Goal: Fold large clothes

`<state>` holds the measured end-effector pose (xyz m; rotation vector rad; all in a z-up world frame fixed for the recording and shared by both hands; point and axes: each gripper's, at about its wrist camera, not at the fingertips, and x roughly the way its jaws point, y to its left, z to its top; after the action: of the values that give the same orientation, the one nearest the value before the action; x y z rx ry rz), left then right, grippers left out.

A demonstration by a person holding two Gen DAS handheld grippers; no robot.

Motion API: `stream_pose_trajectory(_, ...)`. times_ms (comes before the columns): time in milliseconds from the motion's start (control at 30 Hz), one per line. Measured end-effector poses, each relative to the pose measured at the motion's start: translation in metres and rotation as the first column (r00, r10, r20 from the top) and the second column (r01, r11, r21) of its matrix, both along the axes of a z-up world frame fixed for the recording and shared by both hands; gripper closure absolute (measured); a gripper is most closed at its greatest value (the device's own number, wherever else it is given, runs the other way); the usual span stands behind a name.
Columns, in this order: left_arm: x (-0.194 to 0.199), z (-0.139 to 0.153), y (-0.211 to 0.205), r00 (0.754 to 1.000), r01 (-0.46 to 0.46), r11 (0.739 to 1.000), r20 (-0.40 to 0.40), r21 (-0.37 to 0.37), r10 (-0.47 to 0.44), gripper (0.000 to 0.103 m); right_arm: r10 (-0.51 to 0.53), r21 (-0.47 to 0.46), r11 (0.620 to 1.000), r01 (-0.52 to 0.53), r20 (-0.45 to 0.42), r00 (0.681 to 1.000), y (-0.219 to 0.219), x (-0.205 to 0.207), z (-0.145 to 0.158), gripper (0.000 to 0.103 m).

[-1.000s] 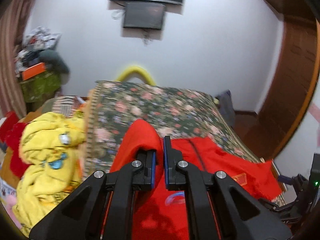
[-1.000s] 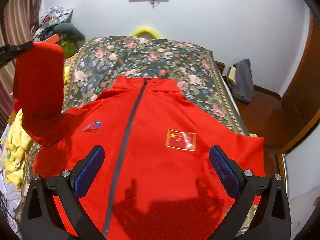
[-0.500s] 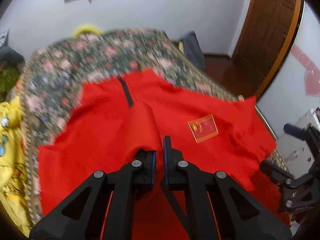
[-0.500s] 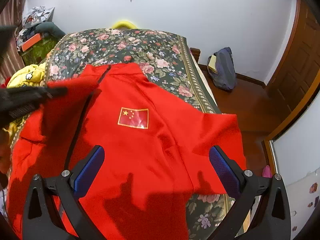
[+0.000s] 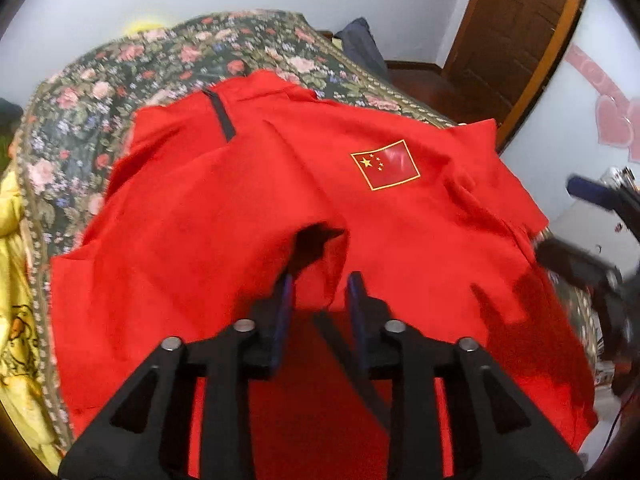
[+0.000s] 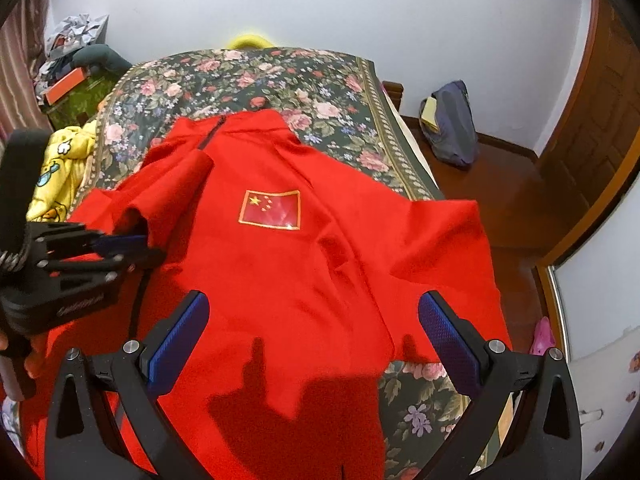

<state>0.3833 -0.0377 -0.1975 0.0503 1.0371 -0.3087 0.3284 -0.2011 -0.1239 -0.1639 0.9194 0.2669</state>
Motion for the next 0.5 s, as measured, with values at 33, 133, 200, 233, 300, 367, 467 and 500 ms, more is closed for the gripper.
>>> stream_pose_trajectory(33,-0.005,0.004,0.005,1.000,-0.001,1.000,0.010,0.000,0.001,0.065,0.005,-0.003,1.000,-0.005,0.006,1.000,0.003,0.000,0.002,0.000)
stream_pose_trajectory(133,-0.018,0.023,0.032,0.998,-0.029,1.000,0.052,0.001,0.029,0.053,0.027,-0.001,1.000,-0.027,0.023,0.999,0.016,-0.002,0.008,0.000)
stream_pose_trajectory(200,-0.027,0.036,0.054,0.994,-0.069,0.997,0.089,0.023,0.066,0.050,0.050,0.009,0.999,-0.050,0.029,0.998,0.028,-0.002,0.013,0.000)
stream_pose_trajectory(233,-0.028,0.040,0.063,0.992,-0.085,0.996,0.100,0.035,0.081,0.050,0.059,0.010,0.998,-0.060,0.031,0.998,0.034,-0.003,0.014,0.000)
stream_pose_trajectory(300,-0.034,0.047,0.087,0.986,-0.126,0.990,0.115,0.066,0.118,0.050,0.084,0.007,0.996,-0.085,0.037,0.996,0.048,-0.004,0.016,0.000)
stream_pose_trajectory(367,-0.038,0.050,0.109,0.982,-0.160,0.984,0.118,0.082,0.150,0.048,0.110,-0.003,0.994,-0.110,0.040,0.993,0.062,-0.005,0.016,0.000)
stream_pose_trajectory(467,-0.045,0.043,0.145,0.971,-0.223,0.970,0.106,0.100,0.213,0.047,0.163,-0.040,0.986,-0.162,0.033,0.986,0.090,-0.005,0.011,0.000)
stream_pose_trajectory(500,-0.046,0.038,0.153,0.967,-0.243,0.964,0.100,0.109,0.233,0.047,0.181,-0.056,0.982,-0.180,0.027,0.983,0.100,-0.005,0.008,0.000)
